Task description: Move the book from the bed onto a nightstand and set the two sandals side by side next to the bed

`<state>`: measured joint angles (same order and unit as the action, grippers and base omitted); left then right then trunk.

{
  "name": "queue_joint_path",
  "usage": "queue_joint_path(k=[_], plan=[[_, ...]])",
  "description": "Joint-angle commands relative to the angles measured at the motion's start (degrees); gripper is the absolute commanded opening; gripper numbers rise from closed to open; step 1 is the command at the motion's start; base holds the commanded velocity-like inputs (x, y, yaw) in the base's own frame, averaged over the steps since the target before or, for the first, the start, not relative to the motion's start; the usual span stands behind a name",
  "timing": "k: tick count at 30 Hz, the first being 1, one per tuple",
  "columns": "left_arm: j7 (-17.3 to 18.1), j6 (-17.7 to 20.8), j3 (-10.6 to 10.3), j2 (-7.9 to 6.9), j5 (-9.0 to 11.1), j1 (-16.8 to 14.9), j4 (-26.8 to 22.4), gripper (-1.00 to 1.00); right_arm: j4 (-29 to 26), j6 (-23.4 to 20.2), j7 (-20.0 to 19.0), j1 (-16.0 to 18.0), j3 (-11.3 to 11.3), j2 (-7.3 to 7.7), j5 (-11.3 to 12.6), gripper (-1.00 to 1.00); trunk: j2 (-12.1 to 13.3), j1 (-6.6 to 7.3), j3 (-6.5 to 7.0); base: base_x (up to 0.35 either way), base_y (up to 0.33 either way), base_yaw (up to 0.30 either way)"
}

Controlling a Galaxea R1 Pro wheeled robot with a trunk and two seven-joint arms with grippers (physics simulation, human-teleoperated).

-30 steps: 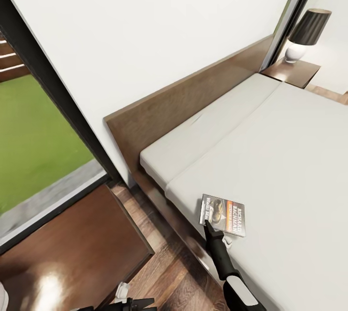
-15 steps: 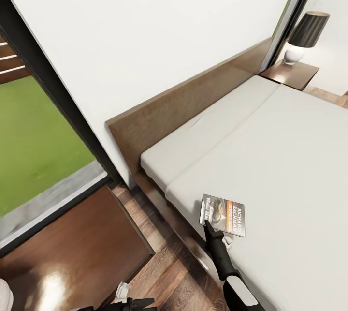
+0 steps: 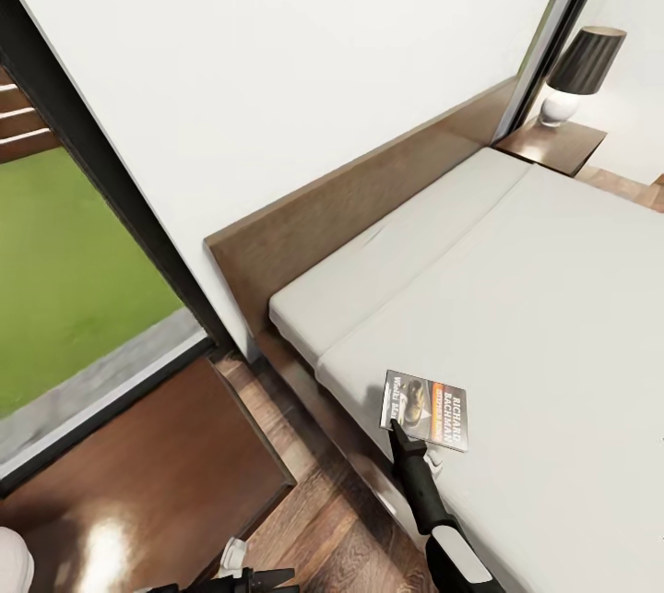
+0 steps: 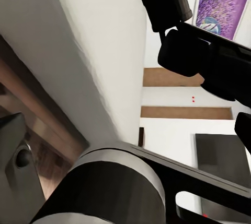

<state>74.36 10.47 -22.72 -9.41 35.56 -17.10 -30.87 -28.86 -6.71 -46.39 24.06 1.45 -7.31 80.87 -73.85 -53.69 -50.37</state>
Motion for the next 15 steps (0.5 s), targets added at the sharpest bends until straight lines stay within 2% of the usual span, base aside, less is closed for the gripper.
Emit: queue_joint_path(k=[1,15], plan=[[0.1,0.6,-0.4,-0.08,0.6,0.0,0.0,1.0,0.1,-0.6,-0.2,0.0,0.1,-0.05,0.5,-1.0,0.4,0.23,0.15,0.0,0.0,0.0],[0.1,0.6,-0.4,-0.08,0.6,0.0,0.0,1.0,0.0,0.0,-0.5,0.0,0.0,-0.05,-0.1,-1.0,6.0,3.3,2.67,0.0,0.0,0.0]])
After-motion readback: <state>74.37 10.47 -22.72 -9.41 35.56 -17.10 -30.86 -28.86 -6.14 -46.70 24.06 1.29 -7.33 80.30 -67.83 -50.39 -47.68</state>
